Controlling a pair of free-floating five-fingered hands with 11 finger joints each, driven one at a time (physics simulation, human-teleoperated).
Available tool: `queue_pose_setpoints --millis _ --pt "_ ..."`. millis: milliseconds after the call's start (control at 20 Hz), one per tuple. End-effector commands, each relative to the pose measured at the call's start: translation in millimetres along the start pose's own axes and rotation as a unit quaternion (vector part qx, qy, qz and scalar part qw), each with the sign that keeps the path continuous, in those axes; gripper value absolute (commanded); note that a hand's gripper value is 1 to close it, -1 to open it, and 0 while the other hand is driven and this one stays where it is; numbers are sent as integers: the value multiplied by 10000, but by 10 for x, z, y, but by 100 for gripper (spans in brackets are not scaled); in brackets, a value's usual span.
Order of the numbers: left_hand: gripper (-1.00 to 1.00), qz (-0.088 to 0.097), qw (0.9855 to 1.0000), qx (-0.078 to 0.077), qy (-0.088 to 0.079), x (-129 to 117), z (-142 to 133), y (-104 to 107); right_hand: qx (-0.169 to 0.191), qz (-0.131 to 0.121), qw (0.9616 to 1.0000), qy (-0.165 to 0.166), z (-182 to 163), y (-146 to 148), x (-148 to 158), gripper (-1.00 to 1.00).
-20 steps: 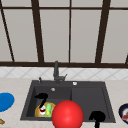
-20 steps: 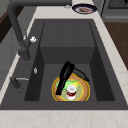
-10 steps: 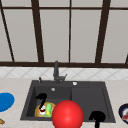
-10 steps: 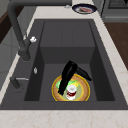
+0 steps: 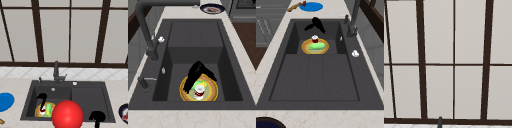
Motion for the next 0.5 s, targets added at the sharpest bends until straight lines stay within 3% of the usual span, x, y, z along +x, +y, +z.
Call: queue_pose_setpoints --millis 0,100,300,350,400,450 --pt "-100 -352 9968 581 -425 -45 59 11 0 0 10000 0 0 0 0 0" --pt "-100 -405 9950 690 -593 -80 104 23 0 0 10000 0 0 0 0 0" --pt "-100 -7 9927 735 -954 -65 318 81 0 0 10000 0 0 0 0 0" --pt "-100 -21 9941 677 -846 -51 286 88 0 0 10000 0 0 0 0 0" --pt "-100 -81 9970 462 -615 -63 203 53 0 0 10000 0 0 0 0 0" --pt "-100 -83 9970 463 -614 -41 231 31 0 0 10000 0 0 0 0 0"
